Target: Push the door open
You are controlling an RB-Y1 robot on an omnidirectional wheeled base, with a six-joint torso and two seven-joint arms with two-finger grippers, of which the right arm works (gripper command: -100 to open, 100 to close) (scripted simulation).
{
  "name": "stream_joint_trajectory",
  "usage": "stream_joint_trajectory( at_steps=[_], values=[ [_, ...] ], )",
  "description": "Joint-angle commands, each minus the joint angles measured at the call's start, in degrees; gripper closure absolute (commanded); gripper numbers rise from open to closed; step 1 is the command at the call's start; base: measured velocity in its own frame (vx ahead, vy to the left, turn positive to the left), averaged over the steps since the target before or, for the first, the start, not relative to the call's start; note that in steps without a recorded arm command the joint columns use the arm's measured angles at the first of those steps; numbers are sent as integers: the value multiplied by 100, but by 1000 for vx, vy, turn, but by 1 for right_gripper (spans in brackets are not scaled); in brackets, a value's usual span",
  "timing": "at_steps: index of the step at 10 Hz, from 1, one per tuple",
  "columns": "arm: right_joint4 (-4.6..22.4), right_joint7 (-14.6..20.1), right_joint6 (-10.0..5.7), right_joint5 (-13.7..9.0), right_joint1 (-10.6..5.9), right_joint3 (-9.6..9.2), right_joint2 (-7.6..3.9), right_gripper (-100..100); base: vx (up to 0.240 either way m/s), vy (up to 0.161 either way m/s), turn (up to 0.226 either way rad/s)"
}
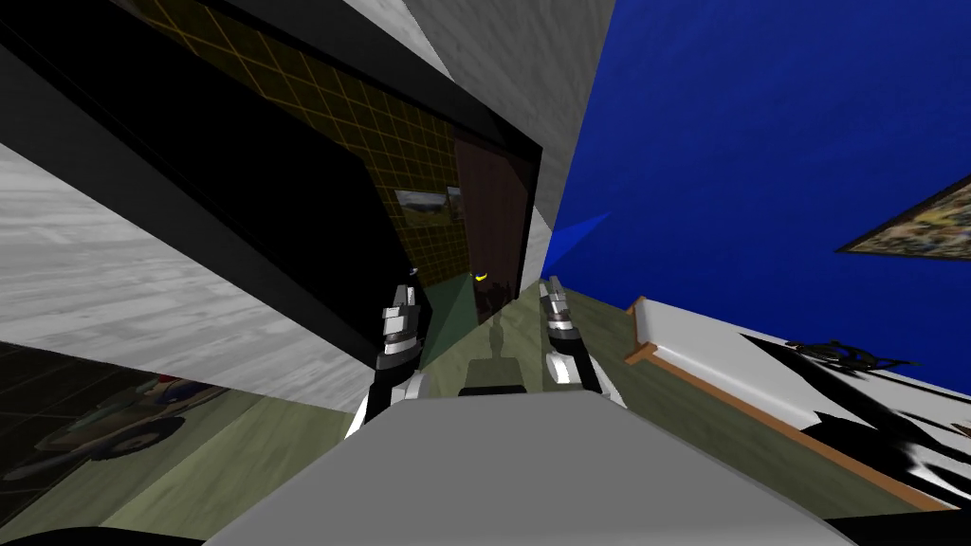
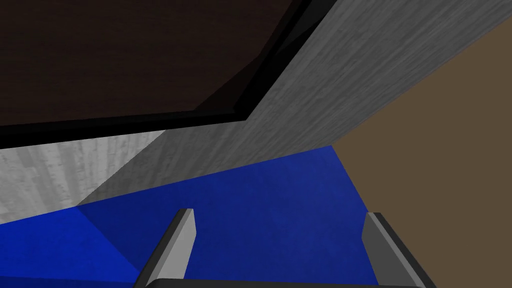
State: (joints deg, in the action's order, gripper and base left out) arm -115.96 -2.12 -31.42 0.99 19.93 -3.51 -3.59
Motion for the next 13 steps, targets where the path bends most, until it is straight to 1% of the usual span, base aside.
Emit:
stream_joint_trajectory(
  at_steps=[1,3,8,9,10,13],
  values=[
    [247,12,-44,-21,-81,-2,-30,-100,88,-30,140],
    [559,22,-102,-45,-202,-9,-56,-100,89,-42,118],
    [1476,47,-256,-107,-521,-29,-108,-100,97,-43,146],
    [1508,47,-256,-107,-521,-29,-108,-100,59,-33,47],
    [1697,53,-288,-119,-587,-33,-117,-100,46,-26,75],
    [2274,69,-385,-159,-788,-45,-136,-100,75,-45,159]
  ],
)
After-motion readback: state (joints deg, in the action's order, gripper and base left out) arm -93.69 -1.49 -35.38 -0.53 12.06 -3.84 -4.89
